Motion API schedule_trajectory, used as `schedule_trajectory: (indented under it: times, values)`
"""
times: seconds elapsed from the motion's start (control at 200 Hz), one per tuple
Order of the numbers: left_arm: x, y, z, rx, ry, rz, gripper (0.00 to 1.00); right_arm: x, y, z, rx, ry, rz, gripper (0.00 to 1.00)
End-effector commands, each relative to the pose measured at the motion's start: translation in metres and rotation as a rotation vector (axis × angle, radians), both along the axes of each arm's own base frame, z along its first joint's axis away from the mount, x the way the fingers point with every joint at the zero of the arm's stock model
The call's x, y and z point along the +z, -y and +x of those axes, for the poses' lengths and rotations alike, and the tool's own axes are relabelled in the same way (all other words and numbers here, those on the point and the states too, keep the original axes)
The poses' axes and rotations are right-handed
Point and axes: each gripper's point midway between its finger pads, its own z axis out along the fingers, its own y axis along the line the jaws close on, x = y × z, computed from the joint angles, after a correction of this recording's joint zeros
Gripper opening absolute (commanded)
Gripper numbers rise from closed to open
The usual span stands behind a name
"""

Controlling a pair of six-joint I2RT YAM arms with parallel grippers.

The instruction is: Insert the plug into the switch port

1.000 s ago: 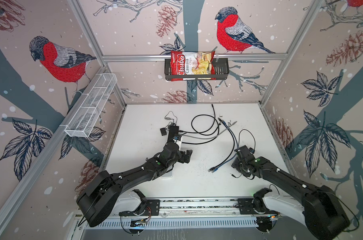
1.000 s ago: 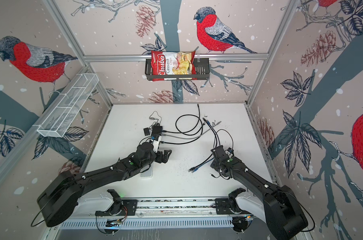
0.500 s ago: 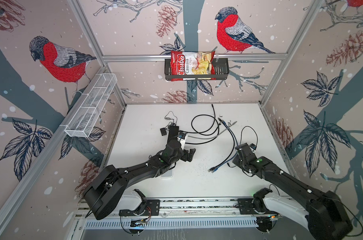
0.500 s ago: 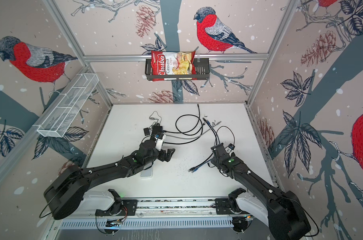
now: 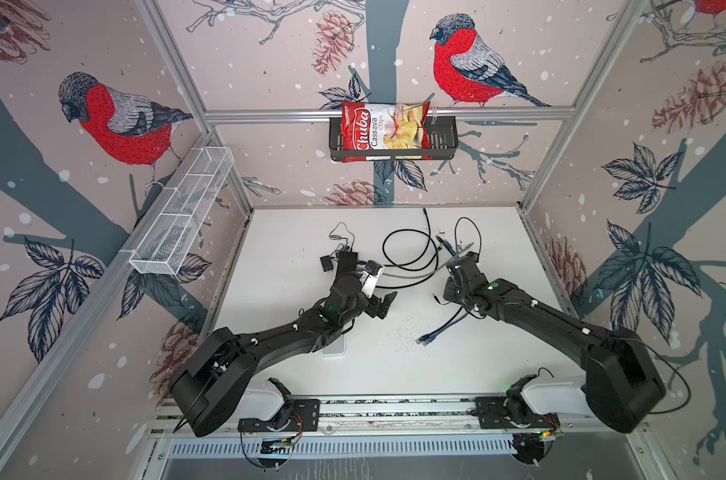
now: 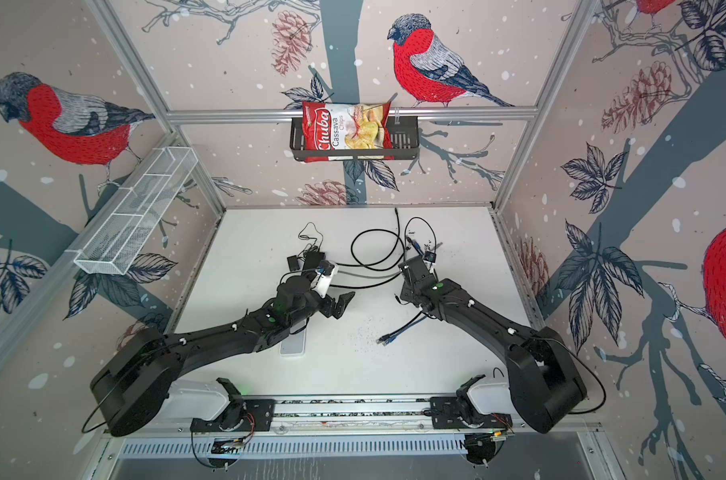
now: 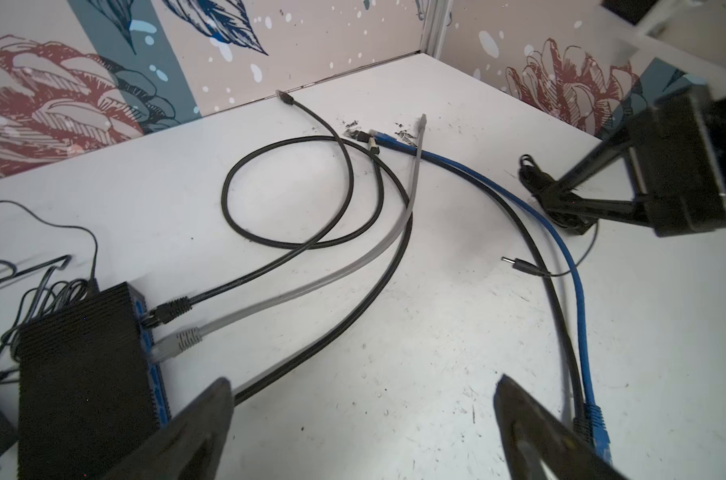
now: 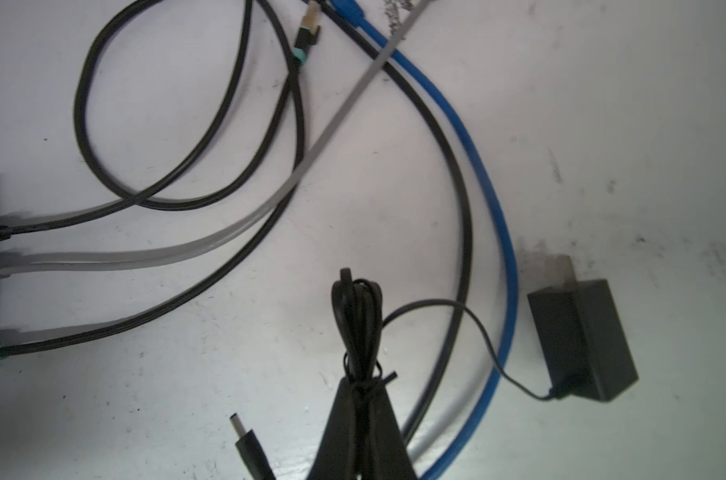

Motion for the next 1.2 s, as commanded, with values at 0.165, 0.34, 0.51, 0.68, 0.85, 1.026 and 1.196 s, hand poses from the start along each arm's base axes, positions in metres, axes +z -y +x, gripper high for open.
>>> schedule_trajectory:
  times: [0.165,0.34,0.51,0.68,0.85,1.026,1.196]
  values:
    - [0.018,0.028,-0.017,-0.211,0.075,-0.047,0.94,0.004,-0.04,0.009,0.198,0.011,0.038,0.0]
    - [0.017,0.04,-0.024,-0.291,0.117,-0.056,0.91,0.011,-0.054,0.013,0.277,0.004,0.043,0.0]
    - [0.01,0.052,-0.026,-0.345,0.243,0.045,0.9,0.016,-0.068,0.017,0.316,-0.026,0.067,0.0]
    - [0.001,0.066,-0.026,-0.385,0.329,0.163,0.9,0.014,-0.074,0.019,0.328,-0.059,0.075,0.0]
    - [-0.007,0.08,-0.023,-0.401,0.419,0.259,0.89,0.011,-0.081,0.018,0.343,-0.08,0.103,0.0]
    - [-0.012,0.09,-0.018,-0.421,0.445,0.282,0.82,0.011,-0.087,0.016,0.367,-0.094,0.13,0.0]
    - [-0.019,0.096,-0.012,-0.417,0.433,0.281,0.64,0.012,-0.089,0.015,0.379,-0.099,0.154,0.0]
